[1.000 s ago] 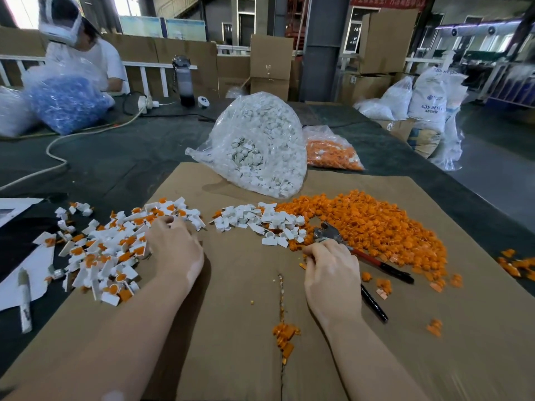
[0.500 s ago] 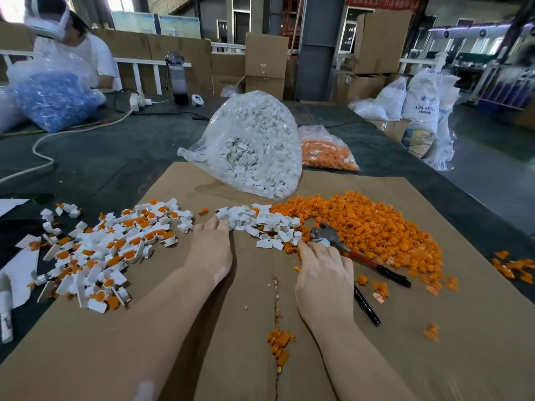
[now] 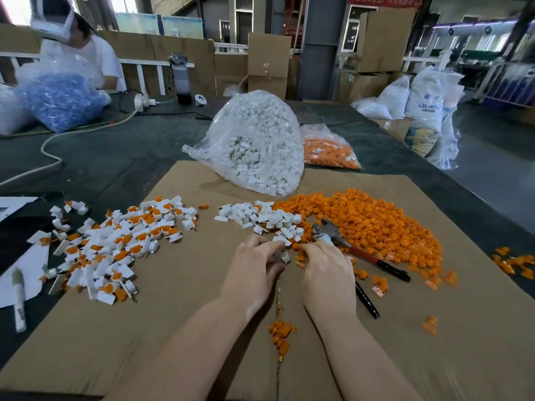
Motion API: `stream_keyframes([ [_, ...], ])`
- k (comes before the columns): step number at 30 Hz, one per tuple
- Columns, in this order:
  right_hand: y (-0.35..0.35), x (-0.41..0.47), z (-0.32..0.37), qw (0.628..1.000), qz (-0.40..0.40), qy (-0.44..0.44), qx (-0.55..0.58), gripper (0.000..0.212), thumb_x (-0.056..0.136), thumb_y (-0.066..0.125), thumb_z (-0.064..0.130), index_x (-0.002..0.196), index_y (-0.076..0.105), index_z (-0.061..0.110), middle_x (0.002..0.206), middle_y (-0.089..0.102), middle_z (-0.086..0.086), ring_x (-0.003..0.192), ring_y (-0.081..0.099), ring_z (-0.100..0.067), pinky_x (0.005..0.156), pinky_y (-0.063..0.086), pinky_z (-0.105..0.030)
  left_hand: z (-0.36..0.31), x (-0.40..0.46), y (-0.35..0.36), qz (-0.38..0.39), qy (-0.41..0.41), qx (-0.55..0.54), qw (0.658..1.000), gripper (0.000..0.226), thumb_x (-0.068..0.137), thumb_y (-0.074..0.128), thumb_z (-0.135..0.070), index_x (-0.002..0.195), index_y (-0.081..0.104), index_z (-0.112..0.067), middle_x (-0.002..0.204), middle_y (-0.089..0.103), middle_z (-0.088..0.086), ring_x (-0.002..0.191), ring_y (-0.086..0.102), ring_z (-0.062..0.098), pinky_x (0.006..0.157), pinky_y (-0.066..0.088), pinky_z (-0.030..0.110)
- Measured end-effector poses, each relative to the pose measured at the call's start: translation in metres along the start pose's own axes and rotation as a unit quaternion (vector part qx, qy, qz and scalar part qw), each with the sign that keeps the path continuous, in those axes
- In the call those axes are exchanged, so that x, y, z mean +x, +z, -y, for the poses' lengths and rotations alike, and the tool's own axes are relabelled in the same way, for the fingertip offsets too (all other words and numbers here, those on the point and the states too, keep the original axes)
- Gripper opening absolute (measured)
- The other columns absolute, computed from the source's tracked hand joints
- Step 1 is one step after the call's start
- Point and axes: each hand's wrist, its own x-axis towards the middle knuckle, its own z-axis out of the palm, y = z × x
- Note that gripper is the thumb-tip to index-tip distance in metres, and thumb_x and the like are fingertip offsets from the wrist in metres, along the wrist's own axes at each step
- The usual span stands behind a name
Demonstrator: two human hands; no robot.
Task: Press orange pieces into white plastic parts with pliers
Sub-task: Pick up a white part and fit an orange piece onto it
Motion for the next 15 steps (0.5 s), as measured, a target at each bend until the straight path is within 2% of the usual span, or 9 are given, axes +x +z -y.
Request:
stream_keyframes([
  [2,-0.0001,0.0001,-0.0011,0.999,0.009,0.016,0.027,0.033,0.076,0.064,-0.009,0.106,0.069,0.004,0.107,0.067,-0.014,0.104,0.061,-0.030,0.089,0.046,-0.040,0.0000,-0.0020,-0.0020,-0.003,-0.016,-0.031,0.999,0.045,0.086,0.066,-0.021,0.130,0.055,-0.024,0.109,0.047,-0.008,0.097,0.048,0.005,0.078,0.026,0.005],
  [4,-0.0002,0.0002,-0.0029,0.999,0.025,0.029,0.031,0.034,0.088,0.053,-0.001,0.119,0.063,0.008,0.121,0.061,-0.010,0.115,0.053,-0.025,0.099,0.037,-0.036,0.0002,-0.0032,-0.0037,-0.015,-0.037,-0.047,0.998,0.041,0.088,0.063,-0.022,0.128,0.056,-0.023,0.107,0.044,-0.012,0.094,0.047,0.002,0.079,0.028,0.005],
  [8,-0.0020,-0.0002,-0.0051,0.999,0.043,0.031,0.011,0.036,0.094,0.047,0.012,0.128,0.055,0.019,0.132,0.053,0.001,0.123,0.044,-0.015,0.105,0.031,-0.031,0.0016,-0.0040,-0.0056,-0.029,-0.062,-0.044,0.997,0.023,0.088,0.063,-0.015,0.110,0.064,-0.018,0.099,0.048,-0.010,0.085,0.049,0.002,0.072,0.029,0.003],
  [12,-0.0010,0.0016,-0.0052,0.998,0.059,0.036,0.008,0.035,0.094,0.049,0.015,0.129,0.054,0.021,0.132,0.053,0.001,0.123,0.045,-0.016,0.104,0.032,-0.032,0.0023,-0.0033,-0.0054,-0.021,-0.063,-0.039,0.997,0.020,0.085,0.066,-0.018,0.105,0.064,-0.019,0.090,0.046,-0.013,0.082,0.046,0.001,0.068,0.030,0.000],
  [15,-0.0017,0.0004,-0.0018,0.999,0.030,0.020,0.020,0.024,0.089,0.060,0.018,0.112,0.066,0.015,0.111,0.063,-0.006,0.105,0.056,-0.025,0.088,0.042,-0.040,0.0019,-0.0026,-0.0043,-0.017,-0.060,-0.037,0.997,0.018,0.086,0.065,-0.025,0.104,0.064,-0.021,0.089,0.048,-0.012,0.083,0.047,0.004,0.068,0.029,0.007],
])
